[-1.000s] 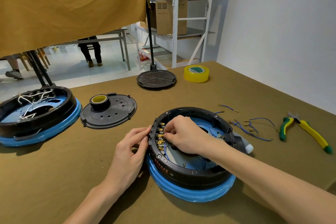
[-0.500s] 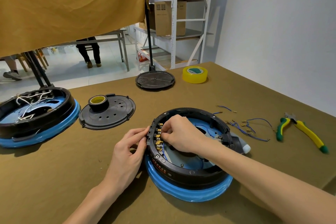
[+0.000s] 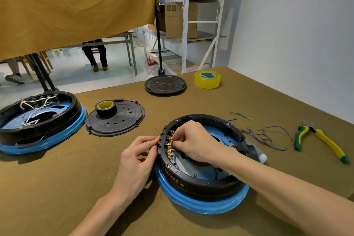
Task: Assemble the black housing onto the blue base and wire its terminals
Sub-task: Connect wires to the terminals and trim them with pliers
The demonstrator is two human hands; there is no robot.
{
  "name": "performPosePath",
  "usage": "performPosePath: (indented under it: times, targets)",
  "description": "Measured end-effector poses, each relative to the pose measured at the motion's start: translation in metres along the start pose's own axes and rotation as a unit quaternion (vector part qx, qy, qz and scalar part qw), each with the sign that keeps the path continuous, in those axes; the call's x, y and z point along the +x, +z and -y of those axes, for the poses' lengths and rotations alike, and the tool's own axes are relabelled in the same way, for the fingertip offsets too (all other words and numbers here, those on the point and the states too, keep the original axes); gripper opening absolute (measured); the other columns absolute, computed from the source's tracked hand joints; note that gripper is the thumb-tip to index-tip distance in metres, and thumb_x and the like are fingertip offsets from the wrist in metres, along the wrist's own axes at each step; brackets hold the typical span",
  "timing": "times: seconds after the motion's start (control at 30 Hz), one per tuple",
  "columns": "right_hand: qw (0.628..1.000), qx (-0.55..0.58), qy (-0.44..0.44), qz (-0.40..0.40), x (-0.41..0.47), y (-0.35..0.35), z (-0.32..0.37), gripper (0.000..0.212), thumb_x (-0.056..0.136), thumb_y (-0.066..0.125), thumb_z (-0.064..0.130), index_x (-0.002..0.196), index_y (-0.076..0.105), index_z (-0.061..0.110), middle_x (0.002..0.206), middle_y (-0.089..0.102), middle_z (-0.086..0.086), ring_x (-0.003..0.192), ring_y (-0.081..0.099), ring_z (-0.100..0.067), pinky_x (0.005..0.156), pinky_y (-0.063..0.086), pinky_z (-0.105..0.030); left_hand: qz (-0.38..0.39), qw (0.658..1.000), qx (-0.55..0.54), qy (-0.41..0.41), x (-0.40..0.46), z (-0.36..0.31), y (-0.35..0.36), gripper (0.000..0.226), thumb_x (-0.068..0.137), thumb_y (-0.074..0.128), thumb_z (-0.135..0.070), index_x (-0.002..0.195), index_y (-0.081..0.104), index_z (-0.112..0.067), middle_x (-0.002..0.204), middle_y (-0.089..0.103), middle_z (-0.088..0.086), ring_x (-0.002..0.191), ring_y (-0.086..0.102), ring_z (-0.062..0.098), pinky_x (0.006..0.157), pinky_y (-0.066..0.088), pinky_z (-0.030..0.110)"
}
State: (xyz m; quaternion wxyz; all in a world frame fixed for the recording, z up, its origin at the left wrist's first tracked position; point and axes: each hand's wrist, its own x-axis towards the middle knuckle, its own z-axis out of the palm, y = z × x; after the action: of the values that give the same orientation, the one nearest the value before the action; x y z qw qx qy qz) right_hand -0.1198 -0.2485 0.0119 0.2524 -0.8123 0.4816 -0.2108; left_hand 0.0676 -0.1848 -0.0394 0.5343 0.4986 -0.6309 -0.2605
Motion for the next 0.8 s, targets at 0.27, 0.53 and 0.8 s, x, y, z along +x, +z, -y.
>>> performPosePath:
  times: [0.27, 0.53, 0.8]
  targets:
    - [1.0, 0.01, -0.01, 0.009, -0.0007, -0.0018, -0.0016, 0.014, 0.098, 0.064, 0.011, 0.094, 0.078, 0.009, 0.071, 0.069, 0.004, 0.05, 0.057, 0.01, 0.05, 0.04, -0.007, 0.015, 1.0, -0.004, -0.005, 0.0011, -0.0026, -0.0018, 0.032, 0.097, 0.062, -0.008, 0.111, 0.07, -0.036, 0.113, 0.068, -0.012, 0.109, 0.062, -0.004, 0.081, 0.054, 0.012]
    - [1.0, 0.005, -0.013, 0.011, -0.001, -0.0005, -0.0008, 0.013, 0.098, 0.064, 0.012, 0.095, 0.077, 0.009, 0.069, 0.064, 0.01, 0.052, 0.056, 0.012, 0.054, 0.039, -0.008, 0.02, 1.0, -0.019, -0.007, 0.0013, 0.0006, -0.0018, 0.03, 0.097, 0.062, -0.008, 0.112, 0.072, -0.033, 0.107, 0.068, -0.02, 0.11, 0.063, 0.0, 0.083, 0.055, 0.015]
    - [1.0, 0.013, -0.008, 0.019, -0.0001, -0.0016, 0.0011, 0.013, 0.099, 0.064, 0.011, 0.096, 0.076, 0.008, 0.069, 0.063, 0.01, 0.05, 0.056, 0.011, 0.054, 0.04, -0.008, 0.023, 1.0, -0.01, 0.009, 0.0024, -0.002, -0.0031, 0.033, 0.097, 0.062, -0.005, 0.111, 0.071, -0.034, 0.107, 0.066, -0.024, 0.109, 0.062, -0.002, 0.086, 0.054, 0.014]
